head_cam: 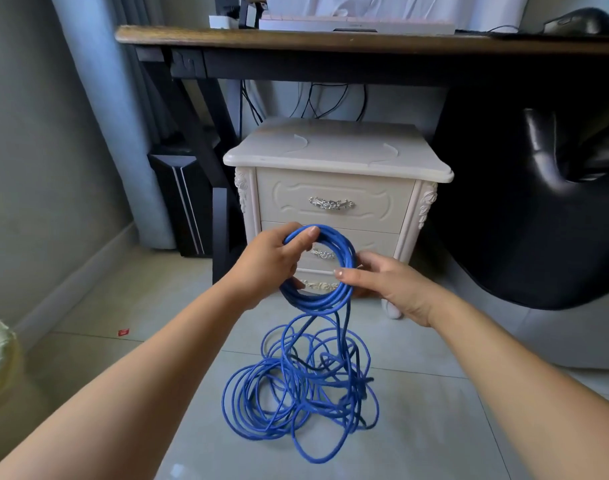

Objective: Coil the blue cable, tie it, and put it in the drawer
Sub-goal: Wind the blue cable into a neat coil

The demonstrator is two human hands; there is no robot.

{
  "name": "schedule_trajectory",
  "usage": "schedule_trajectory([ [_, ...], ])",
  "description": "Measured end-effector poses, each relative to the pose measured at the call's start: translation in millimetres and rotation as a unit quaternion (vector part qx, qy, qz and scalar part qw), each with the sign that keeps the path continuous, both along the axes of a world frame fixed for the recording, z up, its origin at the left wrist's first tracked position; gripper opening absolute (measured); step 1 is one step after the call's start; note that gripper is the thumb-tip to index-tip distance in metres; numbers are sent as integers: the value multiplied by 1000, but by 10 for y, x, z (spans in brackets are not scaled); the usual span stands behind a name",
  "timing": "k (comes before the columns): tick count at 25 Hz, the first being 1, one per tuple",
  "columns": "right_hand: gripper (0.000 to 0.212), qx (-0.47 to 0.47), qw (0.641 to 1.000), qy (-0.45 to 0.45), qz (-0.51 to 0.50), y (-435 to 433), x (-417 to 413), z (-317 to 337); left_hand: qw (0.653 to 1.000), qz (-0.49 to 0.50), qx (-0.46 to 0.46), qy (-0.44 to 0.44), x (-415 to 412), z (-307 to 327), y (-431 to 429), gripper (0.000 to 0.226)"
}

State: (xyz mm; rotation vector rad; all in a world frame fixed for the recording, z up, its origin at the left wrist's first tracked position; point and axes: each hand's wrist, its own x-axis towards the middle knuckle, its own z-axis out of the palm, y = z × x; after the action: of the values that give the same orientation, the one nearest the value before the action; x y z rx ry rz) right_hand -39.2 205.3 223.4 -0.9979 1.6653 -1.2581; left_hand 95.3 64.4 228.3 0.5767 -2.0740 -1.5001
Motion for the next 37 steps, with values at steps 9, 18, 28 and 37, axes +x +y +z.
schedule_trajectory([
  [9, 18, -105, 984, -35, -139, -179, 88, 1, 991, 36, 128, 2, -170, -130, 143, 40],
  [18, 8, 13, 947, 321, -11, -59, 84, 220, 994, -89, -36, -50, -58, 122, 150, 24],
  [28, 41, 79, 990, 96, 67, 140, -62, 164, 999, 15, -8, 41, -76, 166, 183, 30],
  [37, 25, -92, 985, -14, -147, -24, -32, 35, 949, 159, 243, 122, -157, 174, 163, 47],
])
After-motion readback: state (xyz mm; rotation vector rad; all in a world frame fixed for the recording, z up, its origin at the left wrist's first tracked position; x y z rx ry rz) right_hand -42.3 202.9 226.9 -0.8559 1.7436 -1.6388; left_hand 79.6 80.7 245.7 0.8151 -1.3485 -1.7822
